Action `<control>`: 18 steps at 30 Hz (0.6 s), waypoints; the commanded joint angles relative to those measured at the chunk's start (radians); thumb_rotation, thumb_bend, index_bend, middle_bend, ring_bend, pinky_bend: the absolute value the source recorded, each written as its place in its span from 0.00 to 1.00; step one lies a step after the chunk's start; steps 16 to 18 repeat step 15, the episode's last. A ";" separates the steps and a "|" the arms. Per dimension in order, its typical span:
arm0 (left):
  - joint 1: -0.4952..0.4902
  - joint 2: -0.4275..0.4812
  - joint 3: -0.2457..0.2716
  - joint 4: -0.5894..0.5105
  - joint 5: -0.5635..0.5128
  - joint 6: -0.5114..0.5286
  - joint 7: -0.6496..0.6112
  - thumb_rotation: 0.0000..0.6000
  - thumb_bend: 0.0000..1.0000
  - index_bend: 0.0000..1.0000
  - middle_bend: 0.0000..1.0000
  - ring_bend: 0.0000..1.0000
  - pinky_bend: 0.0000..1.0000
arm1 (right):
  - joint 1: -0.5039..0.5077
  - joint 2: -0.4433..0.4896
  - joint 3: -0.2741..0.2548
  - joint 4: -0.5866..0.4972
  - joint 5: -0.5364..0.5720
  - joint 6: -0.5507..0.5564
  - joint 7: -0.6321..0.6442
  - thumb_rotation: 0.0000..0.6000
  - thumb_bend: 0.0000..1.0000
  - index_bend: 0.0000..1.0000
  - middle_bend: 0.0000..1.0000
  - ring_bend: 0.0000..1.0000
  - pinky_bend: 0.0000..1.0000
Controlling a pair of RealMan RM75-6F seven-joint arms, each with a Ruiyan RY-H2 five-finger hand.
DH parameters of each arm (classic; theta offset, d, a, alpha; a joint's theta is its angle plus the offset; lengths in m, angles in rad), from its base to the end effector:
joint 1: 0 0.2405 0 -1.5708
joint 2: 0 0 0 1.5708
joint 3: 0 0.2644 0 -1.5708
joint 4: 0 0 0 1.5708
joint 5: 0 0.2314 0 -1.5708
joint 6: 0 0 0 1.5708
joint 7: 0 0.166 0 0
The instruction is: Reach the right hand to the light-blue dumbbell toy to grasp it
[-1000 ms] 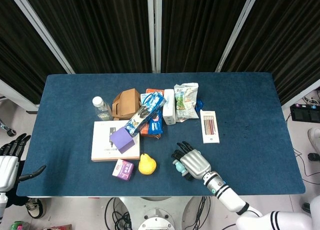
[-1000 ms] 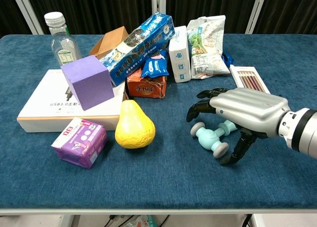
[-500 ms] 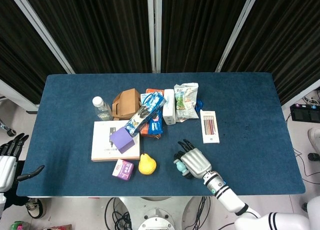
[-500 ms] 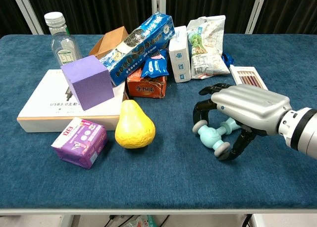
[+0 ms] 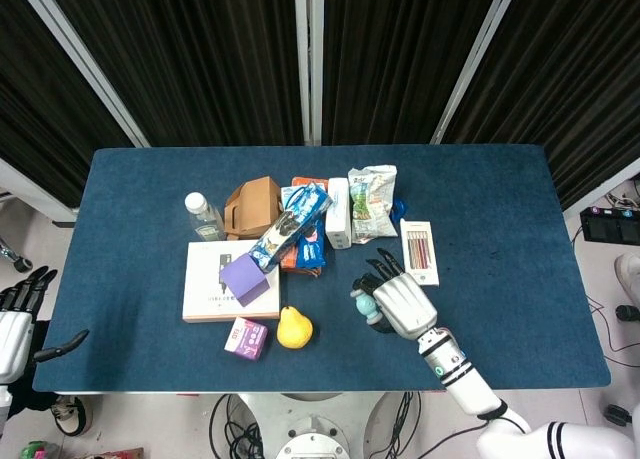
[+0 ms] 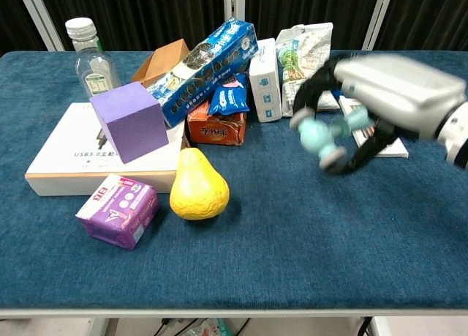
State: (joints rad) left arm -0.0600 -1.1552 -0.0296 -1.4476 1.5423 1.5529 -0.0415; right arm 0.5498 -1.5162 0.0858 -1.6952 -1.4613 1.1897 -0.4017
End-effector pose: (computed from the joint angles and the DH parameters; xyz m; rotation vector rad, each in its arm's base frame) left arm -0.3532 0.1942 0.1531 -1.4005 -0.7983 -0.8741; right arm -0.1285 -0.2872 -0.0245 1.8996 -0.7760 1.1472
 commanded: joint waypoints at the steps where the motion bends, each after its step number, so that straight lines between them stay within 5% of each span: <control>1: -0.001 0.002 0.002 -0.009 0.004 0.000 0.004 0.26 0.10 0.08 0.07 0.14 0.24 | -0.005 -0.002 0.068 0.016 -0.114 0.137 0.084 1.00 0.14 0.60 0.53 0.16 0.00; 8: -0.003 0.007 -0.001 -0.020 0.003 -0.001 0.012 0.26 0.10 0.08 0.07 0.14 0.24 | 0.031 -0.120 0.149 0.234 -0.284 0.345 0.183 1.00 0.16 0.60 0.54 0.16 0.00; 18: 0.000 0.005 0.003 -0.014 -0.001 -0.007 0.016 0.26 0.10 0.08 0.07 0.14 0.24 | 0.075 -0.193 0.170 0.331 -0.282 0.355 0.280 1.00 0.16 0.60 0.54 0.16 0.00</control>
